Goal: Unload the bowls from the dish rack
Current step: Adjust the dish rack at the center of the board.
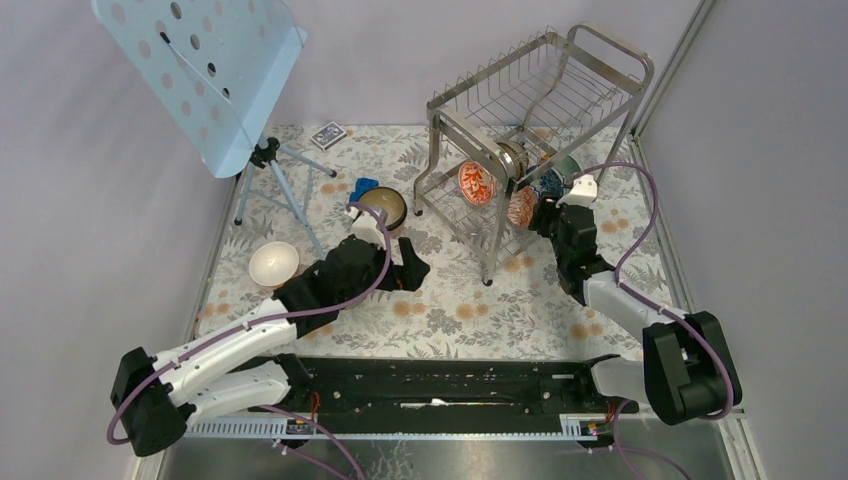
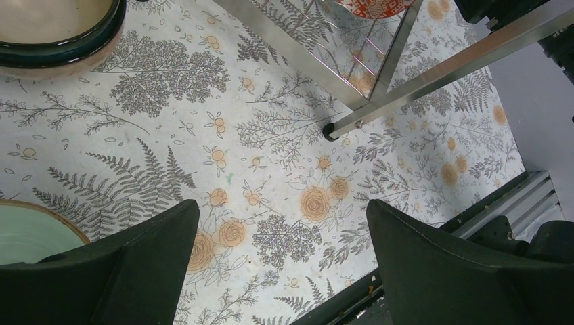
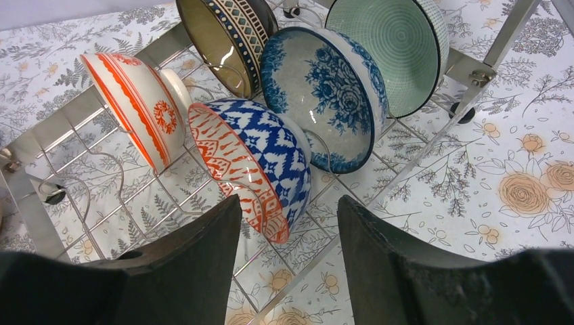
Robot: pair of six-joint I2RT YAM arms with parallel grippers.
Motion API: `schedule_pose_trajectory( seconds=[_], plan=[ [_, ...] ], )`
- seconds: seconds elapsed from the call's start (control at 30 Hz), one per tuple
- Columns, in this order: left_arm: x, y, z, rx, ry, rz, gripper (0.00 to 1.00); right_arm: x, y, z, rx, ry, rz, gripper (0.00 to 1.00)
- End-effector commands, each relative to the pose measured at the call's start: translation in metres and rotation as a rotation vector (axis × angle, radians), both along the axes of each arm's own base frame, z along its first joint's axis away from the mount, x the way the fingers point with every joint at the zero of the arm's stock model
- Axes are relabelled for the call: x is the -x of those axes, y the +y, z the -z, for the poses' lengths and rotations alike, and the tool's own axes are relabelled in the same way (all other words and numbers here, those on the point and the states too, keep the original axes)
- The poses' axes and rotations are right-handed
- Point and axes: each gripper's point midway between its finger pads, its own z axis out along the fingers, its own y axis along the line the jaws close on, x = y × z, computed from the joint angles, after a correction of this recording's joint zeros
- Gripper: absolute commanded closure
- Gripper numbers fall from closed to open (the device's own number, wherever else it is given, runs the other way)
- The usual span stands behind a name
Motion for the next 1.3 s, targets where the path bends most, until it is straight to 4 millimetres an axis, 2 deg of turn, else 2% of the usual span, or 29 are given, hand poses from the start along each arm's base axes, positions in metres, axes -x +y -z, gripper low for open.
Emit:
schedule_pose_trajectory(
  seconds=[0.0,0.13,0.23,0.33,0.37,0.4,0.43,0.53,0.57,0.67,0.77,0.93,1.1,1.27],
  plan=[
    [-0.008,-0.009,-0.025,0.052,-0.039,-0.007,0.02,-0.011,0.0,-0.026,-0.007,-0.078,0.004,0.38],
    [-0.011,-0.017,-0.036,0.08,-0.048,-0.001,0.02,-0.004,-0.013,-0.029,-0.047,-0.042,0.099,0.36],
    [-0.013,-0.023,-0.055,0.137,-0.114,0.022,0.01,0.012,-0.021,-0.032,-0.114,-0.009,0.163,0.33],
    [-0.013,-0.031,-0.079,0.218,-0.256,0.056,0.01,0.03,-0.03,-0.032,-0.181,0.037,0.242,0.31],
    [-0.011,-0.037,-0.093,0.266,-0.325,0.075,0.01,0.037,-0.031,-0.03,-0.202,0.055,0.254,0.3],
    [-0.006,-0.041,-0.092,0.268,-0.36,0.103,0.01,0.044,-0.031,-0.028,-0.223,0.071,0.262,0.29],
    [-0.001,-0.047,-0.105,0.314,-0.432,0.13,0.01,0.05,-0.032,-0.027,-0.24,0.082,0.267,0.29],
    [0.017,-0.071,-0.117,0.33,-0.557,0.242,0.01,0.068,-0.033,-0.03,-0.291,0.081,0.274,0.26],
    [0.02,-0.08,-0.117,0.309,-0.586,0.27,0.01,0.076,-0.035,-0.026,-0.292,0.103,0.282,0.25],
    [0.023,-0.105,-0.121,0.241,-0.67,0.33,0.01,0.09,-0.038,-0.031,-0.311,0.108,0.29,0.23],
    [0.007,-0.12,-0.127,0.191,-0.72,0.294,0.01,0.099,-0.037,-0.037,-0.323,0.119,0.28,0.22],
    [-0.01,-0.138,-0.125,0.152,-0.762,0.268,0.01,0.112,-0.037,-0.043,-0.329,0.124,0.262,0.21],
    [-0.031,-0.162,-0.109,0.086,-0.768,0.247,0.04,0.113,-0.04,-0.045,-0.337,0.115,0.276,0.2],
    [-0.048,-0.176,-0.1,0.07,-0.768,0.206,0.12,0.107,-0.042,-0.054,-0.343,0.106,0.306,0.2]
  ],
)
